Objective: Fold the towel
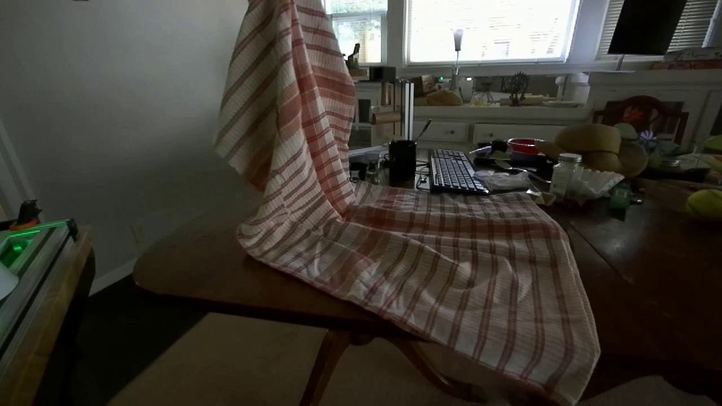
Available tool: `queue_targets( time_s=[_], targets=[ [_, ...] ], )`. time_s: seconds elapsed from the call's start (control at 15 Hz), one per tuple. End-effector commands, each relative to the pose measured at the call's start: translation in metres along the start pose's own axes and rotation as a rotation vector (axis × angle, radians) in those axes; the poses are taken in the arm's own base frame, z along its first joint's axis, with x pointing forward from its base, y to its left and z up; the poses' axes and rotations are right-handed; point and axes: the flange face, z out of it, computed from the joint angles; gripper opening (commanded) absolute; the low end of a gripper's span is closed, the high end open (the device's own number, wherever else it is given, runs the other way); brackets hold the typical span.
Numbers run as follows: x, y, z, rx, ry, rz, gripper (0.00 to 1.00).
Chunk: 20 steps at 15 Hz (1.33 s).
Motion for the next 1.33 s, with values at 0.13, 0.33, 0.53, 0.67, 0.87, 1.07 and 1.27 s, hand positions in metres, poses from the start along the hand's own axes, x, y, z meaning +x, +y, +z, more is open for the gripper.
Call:
queue_targets(
  time_s=[0.13,0.33,0.53,0.67,0.87,1.07,1.27],
  targets=[
    [0.015,0.092,0.055,-0.087,-0.005,0.127,0.02],
    [0.015,0.139,0.09,-0.158,-0.004,0.279,0.02],
    [0.003,0.18,0.117,-0.188,-0.016,0.437,0.02],
    [-0.007,0.204,0.134,-0.183,-0.018,0.536,0.02],
    [-0.015,0.235,0.165,-0.193,-0.027,0.668,0.02],
    [-0.017,0.264,0.194,-0.24,-0.006,0.796,0.02],
    [-0.021,0.256,0.195,-0.209,-0.01,0.768,0.08]
  ],
)
